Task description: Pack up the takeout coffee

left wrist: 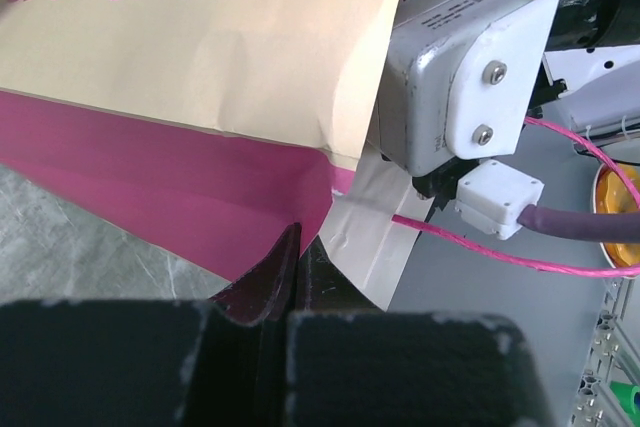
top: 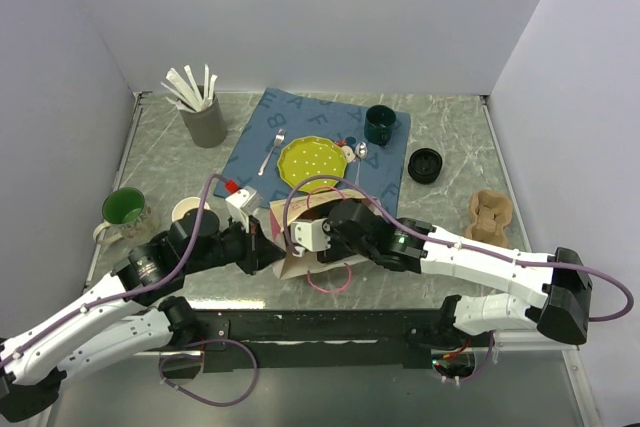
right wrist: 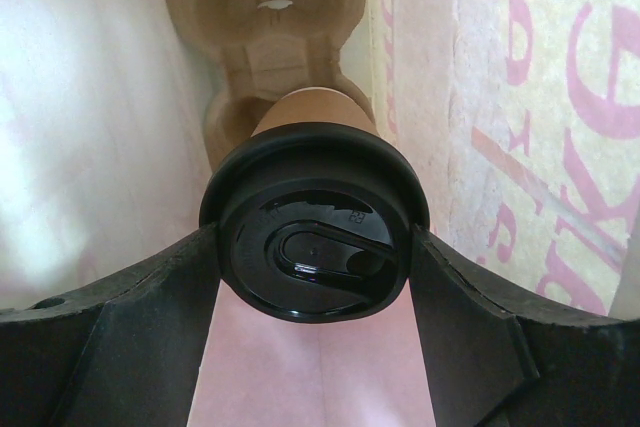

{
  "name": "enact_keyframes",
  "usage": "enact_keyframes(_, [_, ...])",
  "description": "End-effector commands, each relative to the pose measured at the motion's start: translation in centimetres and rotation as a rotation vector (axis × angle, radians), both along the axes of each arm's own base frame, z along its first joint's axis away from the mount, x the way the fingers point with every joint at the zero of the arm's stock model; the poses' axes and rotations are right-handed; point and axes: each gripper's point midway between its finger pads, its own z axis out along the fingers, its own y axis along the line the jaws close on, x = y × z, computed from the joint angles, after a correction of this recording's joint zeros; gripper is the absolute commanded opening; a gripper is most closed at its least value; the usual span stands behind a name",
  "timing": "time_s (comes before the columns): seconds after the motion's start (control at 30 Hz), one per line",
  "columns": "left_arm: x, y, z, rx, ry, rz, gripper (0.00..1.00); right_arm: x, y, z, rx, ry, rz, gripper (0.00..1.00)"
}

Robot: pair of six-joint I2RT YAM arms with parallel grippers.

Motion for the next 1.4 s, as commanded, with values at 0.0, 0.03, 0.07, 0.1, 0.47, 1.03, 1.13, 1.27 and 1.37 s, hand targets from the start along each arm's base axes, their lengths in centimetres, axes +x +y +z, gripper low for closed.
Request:
enact_keyframes(0.0, [-0.6, -0.1, 0.5, -0.022, -0.026, -0.038, 0.01, 0.7, 0.1, 0.3, 0.018, -0.039, -0.002, 0.45])
enact_keyframes(0.03, [-0.6, 0.0, 0.5, -0.022, -0.025, -0.036, 0.01, 0.8, 0.3, 0.4, 0.026, -0.044, -0.004, 0.44])
enact_keyframes(0.07, [-0.7, -0.1, 0.6, -0.024, -0.026, -0.045, 0.01, 0.8, 0.3, 0.2, 0.024, -0.039, -0.004, 0.45])
enact_keyframes(0.1, [-0.8, -0.2, 0.6, -0.027, -0.029, -0.052, 0.01, 0.8, 0.4, 0.0, 0.022, -0.034, -0.001, 0.45])
enact_keyframes(0.47, [-1.0, -0.2, 0.1, -0.024, -0.010, -0.057, 0.01, 0.5, -0.4, -1.5, 0.000, 0.000, 0.007, 0.45])
enact_keyframes(1.03, [-1.1, 0.0, -0.1, -0.015, 0.007, -0.050, 0.01, 1.3, 0.5, -1.5, 0.073, -0.004, -0.030, 0.44])
enact_keyframes(1.13, [-1.1, 0.0, 0.0, -0.017, 0.008, -0.048, 0.01, 1.2, 0.7, -1.9, 0.074, 0.011, -0.033, 0.44])
enact_keyframes(1.27, [-1.1, 0.0, 0.1, -0.015, 0.008, -0.048, 0.01, 1.4, 0.8, -2.3, 0.074, 0.021, -0.043, 0.44])
enact_keyframes(1.37, [-1.1, 0.0, 0.1, -0.014, 0.009, -0.045, 0.01, 1.8, 0.8, -2.9, 0.075, 0.031, -0.082, 0.44])
